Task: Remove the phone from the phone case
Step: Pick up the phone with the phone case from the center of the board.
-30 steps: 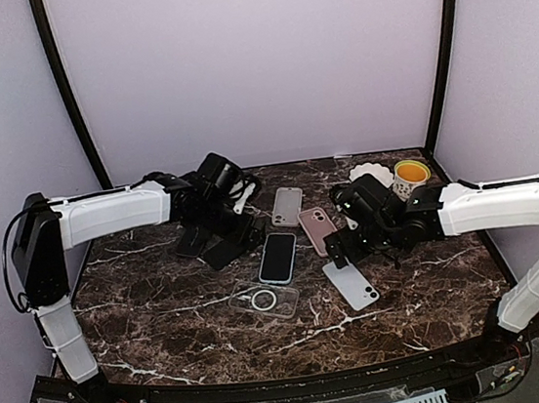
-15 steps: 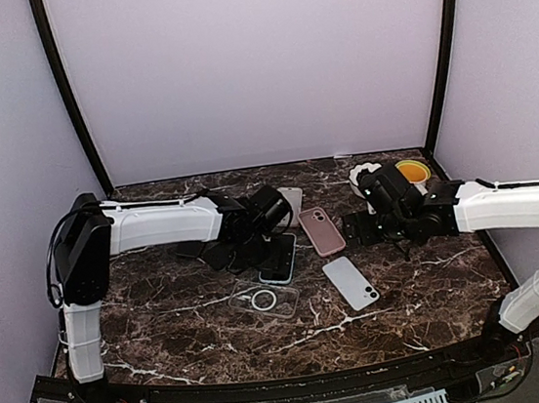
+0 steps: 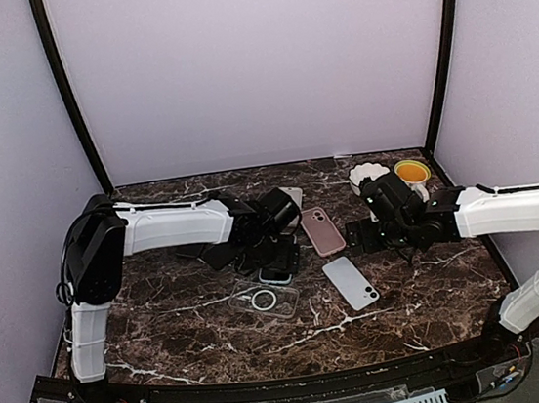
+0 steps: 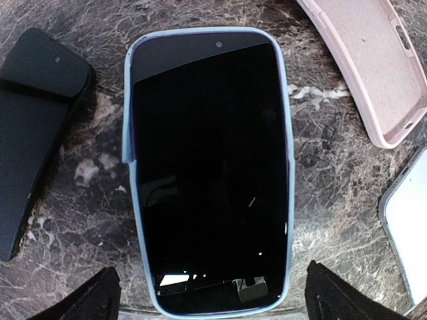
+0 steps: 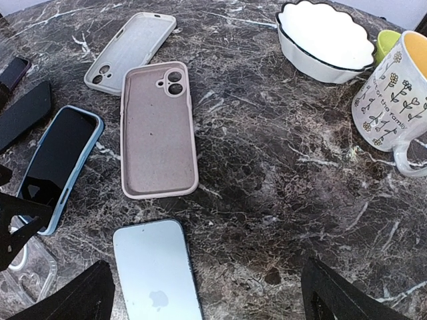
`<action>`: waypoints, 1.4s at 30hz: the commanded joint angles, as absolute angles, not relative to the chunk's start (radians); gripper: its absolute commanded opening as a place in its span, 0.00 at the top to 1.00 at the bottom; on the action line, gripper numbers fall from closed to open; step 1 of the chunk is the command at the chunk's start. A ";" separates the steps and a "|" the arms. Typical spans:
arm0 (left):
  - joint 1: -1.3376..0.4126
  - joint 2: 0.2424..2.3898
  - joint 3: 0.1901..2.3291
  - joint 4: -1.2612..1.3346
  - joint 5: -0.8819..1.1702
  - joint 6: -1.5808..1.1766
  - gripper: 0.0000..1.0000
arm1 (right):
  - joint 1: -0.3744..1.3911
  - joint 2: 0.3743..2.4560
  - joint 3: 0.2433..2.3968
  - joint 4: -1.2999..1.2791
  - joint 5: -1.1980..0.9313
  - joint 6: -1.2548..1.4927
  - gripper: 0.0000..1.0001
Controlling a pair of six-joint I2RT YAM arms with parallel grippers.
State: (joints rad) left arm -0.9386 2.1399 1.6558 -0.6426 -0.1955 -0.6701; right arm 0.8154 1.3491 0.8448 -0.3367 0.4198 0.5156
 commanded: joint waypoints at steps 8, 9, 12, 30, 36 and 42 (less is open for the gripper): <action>-0.973 2.211 1.737 -0.689 -0.228 -0.657 0.01 | 0.812 1.341 0.827 -0.304 0.420 0.525 0.02; -0.974 2.221 1.741 -0.691 -0.230 -0.657 0.01 | 0.812 1.341 0.827 -0.304 0.420 0.526 0.02; -0.978 2.243 1.751 -0.701 -0.242 -0.667 0.01 | 0.813 1.342 0.827 -0.304 0.421 0.523 0.02; -0.997 2.280 1.720 -0.687 -0.312 -0.654 0.34 | 0.812 1.294 0.824 -0.302 0.396 0.516 0.01; -0.996 2.126 1.521 -0.474 -0.323 -0.548 0.39 | 0.811 1.270 0.873 -0.357 0.322 0.520 0.01; -0.996 1.966 1.396 -0.290 -0.317 -0.374 0.42 | 0.790 1.260 0.945 -0.364 0.142 0.543 0.01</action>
State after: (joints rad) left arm -0.9977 2.0926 1.4555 -0.4137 -0.3157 -0.5148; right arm 0.8089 1.2812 0.8726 -0.3683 0.2863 0.5186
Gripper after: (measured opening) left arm 0.784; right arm 0.986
